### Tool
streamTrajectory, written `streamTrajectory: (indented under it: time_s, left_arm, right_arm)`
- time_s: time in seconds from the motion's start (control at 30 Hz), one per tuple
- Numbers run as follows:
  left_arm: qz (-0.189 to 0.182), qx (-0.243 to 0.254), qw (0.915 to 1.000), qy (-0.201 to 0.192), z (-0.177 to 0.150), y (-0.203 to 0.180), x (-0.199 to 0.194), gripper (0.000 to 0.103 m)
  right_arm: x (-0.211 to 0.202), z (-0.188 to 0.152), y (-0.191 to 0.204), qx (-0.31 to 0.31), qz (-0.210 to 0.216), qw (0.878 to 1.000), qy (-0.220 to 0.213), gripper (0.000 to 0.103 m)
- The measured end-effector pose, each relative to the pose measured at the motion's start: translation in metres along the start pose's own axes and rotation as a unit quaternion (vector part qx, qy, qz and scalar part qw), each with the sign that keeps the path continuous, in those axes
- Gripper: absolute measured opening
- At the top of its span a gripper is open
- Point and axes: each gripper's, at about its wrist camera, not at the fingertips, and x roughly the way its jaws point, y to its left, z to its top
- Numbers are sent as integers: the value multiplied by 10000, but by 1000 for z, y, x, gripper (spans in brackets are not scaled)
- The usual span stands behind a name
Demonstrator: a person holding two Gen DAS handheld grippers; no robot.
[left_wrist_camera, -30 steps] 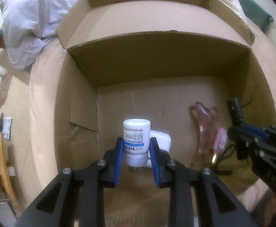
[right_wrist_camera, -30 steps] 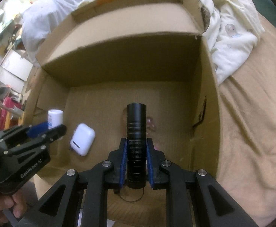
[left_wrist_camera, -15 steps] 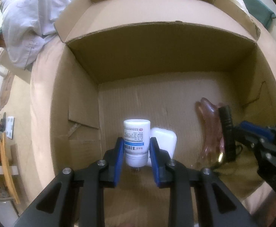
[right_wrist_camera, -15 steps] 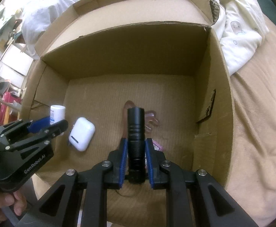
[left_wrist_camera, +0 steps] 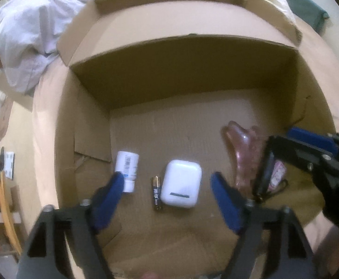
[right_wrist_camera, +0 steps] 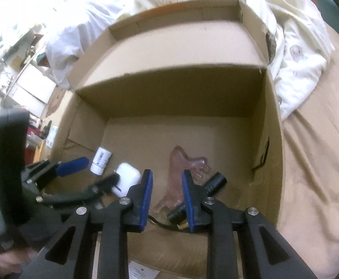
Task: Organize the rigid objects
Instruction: 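Withdraw both tools from the box toward the remaining items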
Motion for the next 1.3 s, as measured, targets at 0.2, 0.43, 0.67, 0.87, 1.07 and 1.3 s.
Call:
streamTrajectory:
  time_s: [0.2, 0.43, 0.67, 0.87, 1.07, 1.3]
  left_arm:
    - [-111, -196, 9997, 64, 2, 6, -1, 91]
    - [-168, -337, 9993, 37, 5, 13, -3, 92]
    - [-58, -130, 9999, -37, 1, 7, -6, 92]
    - [-66, -193, 9998, 22, -2, 13, -12, 92]
    - [-59, -286, 9996, -59, -6, 27, -39, 92]
    - [-131, -586, 9981, -154, -29, 50, -65, 92]
  right_arm:
    - [-9, 6, -1, 148, 162, 9994, -270, 75]
    - [-8, 5, -7, 324, 171, 9991, -216, 75]
    - [-7, 6, -2, 392, 315, 9986, -189, 99]
    - [-14, 6, 2, 378, 276, 9982, -372, 103]
    - [-29, -2, -6, 554, 245, 9968, -513, 103]
    - [-55, -25, -10, 604, 235, 9963, -564, 103]
